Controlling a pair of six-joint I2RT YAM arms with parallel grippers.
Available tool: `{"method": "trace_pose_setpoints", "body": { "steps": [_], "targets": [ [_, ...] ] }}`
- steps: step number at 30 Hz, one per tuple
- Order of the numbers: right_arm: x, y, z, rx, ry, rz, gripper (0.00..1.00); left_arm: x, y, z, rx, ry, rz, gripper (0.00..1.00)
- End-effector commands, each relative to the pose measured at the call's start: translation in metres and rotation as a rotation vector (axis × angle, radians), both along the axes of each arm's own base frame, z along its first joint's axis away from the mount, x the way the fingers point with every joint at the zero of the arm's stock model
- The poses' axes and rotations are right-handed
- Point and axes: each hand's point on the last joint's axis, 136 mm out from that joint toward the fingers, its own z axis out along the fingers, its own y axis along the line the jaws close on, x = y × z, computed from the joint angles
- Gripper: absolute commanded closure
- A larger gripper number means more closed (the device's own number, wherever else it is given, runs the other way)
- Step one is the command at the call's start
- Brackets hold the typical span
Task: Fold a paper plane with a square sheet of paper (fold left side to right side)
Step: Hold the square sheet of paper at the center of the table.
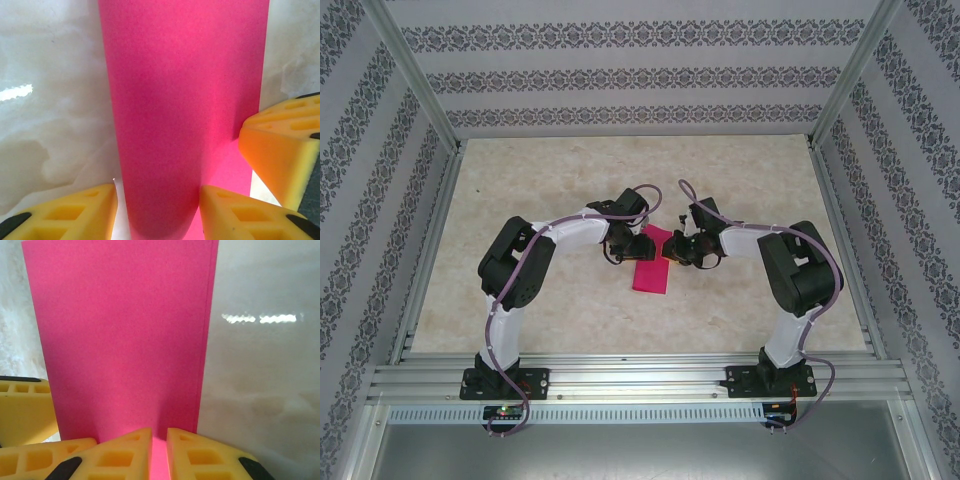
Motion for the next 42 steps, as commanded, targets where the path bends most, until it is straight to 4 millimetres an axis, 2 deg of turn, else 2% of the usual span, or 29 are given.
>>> {"method": "trace_pose_setpoints", "body": {
  "steps": [1,5,10,14,17,19,22,24,30,34,42],
  "targets": [
    [-0.005,-0.006,-0.018,-0.066,0.043,-0.005,0.83,-0.004,-0.005,-0.006,0.024,-0.003,-0.033,0.51],
    [-0.011,-0.010,-0.028,-0.093,0.071,-0.003,0.82,-0.002,0.000,0.010,0.031,-0.036,-0.030,0.47],
    [-0.014,-0.014,-0.034,-0.114,0.087,0.001,0.83,0.005,0.010,0.048,0.002,-0.102,0.000,0.42],
    [-0.014,-0.015,-0.035,-0.116,0.090,0.000,0.83,0.008,0.018,0.070,-0.020,-0.137,0.027,0.42],
    [-0.015,-0.015,-0.035,-0.117,0.090,0.004,0.83,0.007,0.008,0.078,-0.096,-0.140,0.007,0.49],
    [-0.014,-0.015,-0.034,-0.117,0.088,0.004,0.82,0.003,-0.009,0.080,-0.193,-0.112,-0.017,0.55],
    [-0.014,-0.015,-0.033,-0.116,0.085,0.005,0.83,0.002,-0.027,0.076,-0.286,-0.069,-0.033,0.62],
    [-0.014,-0.015,-0.033,-0.115,0.084,0.006,0.83,0.002,-0.032,0.071,-0.304,-0.050,-0.035,0.66],
    [-0.014,-0.014,-0.032,-0.114,0.085,0.007,0.83,0.000,-0.029,0.049,-0.269,-0.015,-0.031,0.67],
    [-0.014,-0.015,-0.032,-0.115,0.085,0.007,0.83,-0.005,-0.021,0.028,-0.219,0.019,-0.030,0.69],
    [-0.017,-0.018,-0.036,-0.129,0.097,0.009,0.83,-0.014,0.011,-0.008,-0.074,0.044,-0.003,0.72]
  ]
}}
